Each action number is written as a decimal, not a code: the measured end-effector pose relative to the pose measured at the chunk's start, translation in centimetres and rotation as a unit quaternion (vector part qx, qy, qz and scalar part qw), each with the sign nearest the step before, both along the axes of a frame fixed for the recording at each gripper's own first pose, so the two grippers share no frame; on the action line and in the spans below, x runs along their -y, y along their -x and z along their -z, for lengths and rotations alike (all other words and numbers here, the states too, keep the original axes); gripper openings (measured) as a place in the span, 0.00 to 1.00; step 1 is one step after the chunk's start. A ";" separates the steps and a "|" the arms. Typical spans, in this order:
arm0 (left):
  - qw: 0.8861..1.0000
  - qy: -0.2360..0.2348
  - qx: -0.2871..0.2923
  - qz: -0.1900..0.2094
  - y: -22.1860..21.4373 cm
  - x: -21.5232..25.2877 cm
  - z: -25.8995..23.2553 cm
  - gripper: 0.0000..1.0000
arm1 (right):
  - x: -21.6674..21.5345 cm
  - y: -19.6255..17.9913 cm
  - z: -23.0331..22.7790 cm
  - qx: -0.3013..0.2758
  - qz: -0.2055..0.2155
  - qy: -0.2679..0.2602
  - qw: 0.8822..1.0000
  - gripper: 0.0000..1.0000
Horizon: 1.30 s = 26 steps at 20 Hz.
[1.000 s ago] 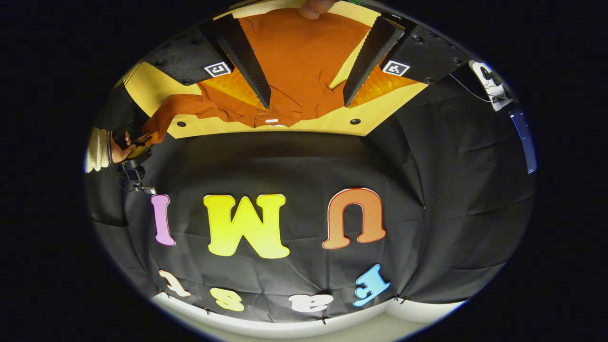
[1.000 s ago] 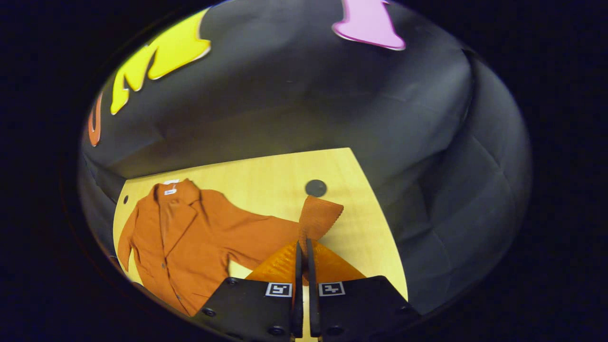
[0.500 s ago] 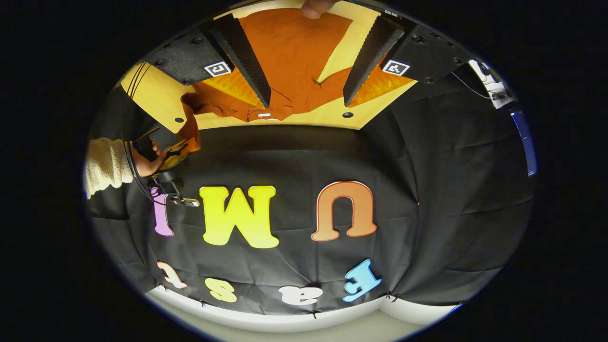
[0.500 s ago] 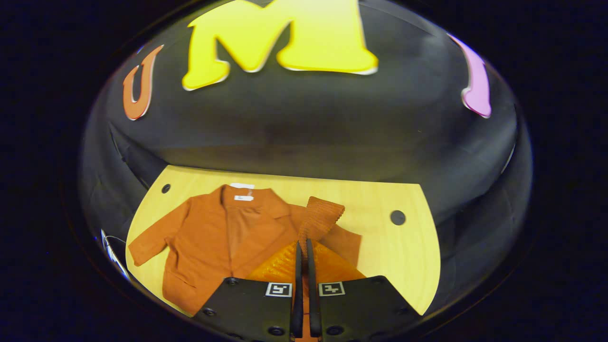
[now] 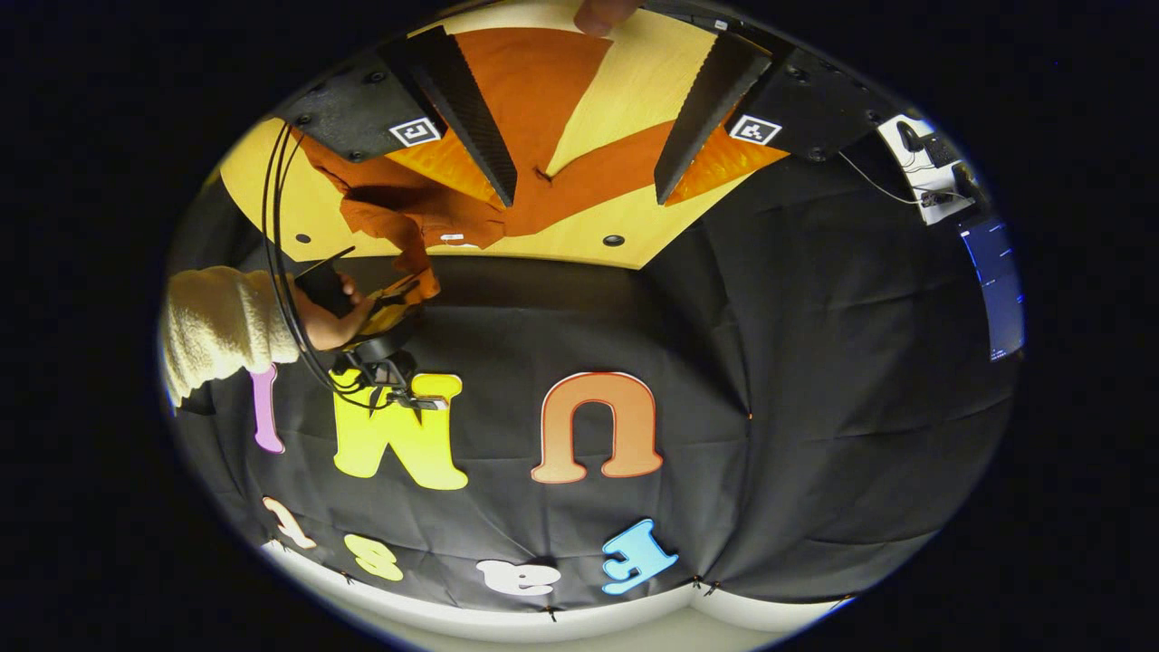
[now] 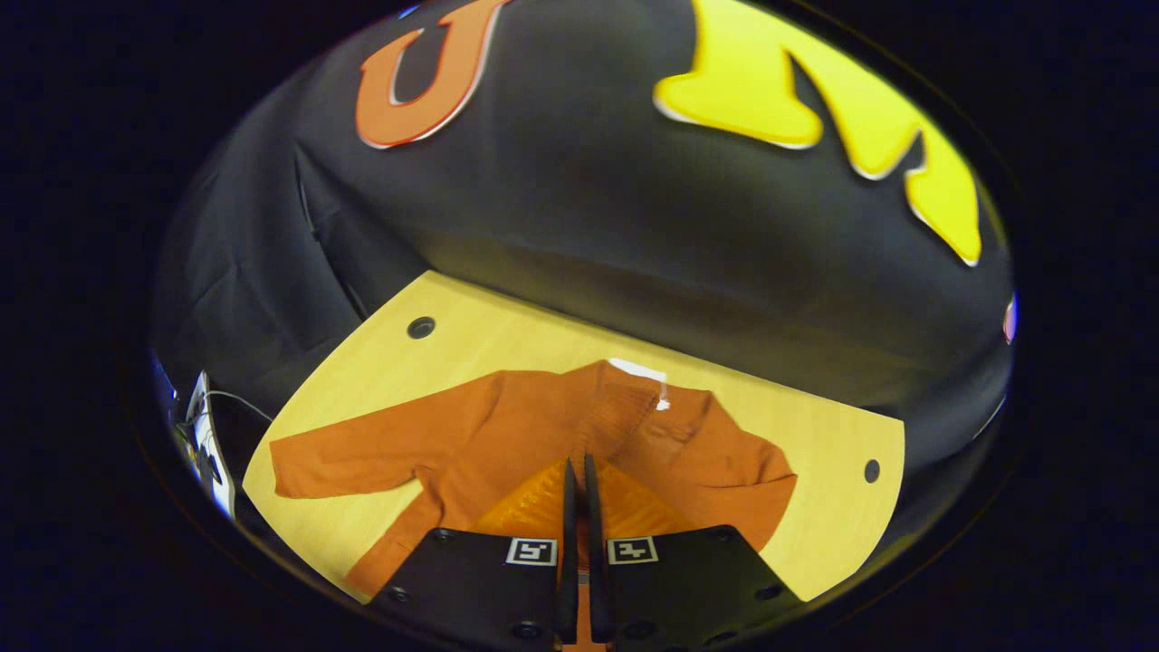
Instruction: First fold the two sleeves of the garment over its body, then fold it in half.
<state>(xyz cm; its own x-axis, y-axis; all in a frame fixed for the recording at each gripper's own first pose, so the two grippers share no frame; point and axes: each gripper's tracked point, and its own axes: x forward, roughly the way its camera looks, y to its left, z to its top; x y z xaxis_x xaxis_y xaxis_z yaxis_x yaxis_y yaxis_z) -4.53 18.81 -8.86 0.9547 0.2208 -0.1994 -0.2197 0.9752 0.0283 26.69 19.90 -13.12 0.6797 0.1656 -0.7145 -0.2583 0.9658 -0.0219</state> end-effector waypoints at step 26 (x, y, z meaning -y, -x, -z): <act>0.988 0.071 -0.066 -0.124 2.7 -10.8 7.0 1.00 | -10.2 0.6 4.8 -0.017 -0.019 -0.020 0.999 0.70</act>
<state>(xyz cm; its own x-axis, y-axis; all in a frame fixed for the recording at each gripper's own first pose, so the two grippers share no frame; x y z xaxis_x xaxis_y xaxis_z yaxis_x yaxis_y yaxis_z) -7.25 29.56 -15.84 0.8382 0.4063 -0.3638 -0.4563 0.8878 -0.0598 26.12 30.09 -17.89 0.6483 0.2195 -0.7291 -0.2948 0.9552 0.0255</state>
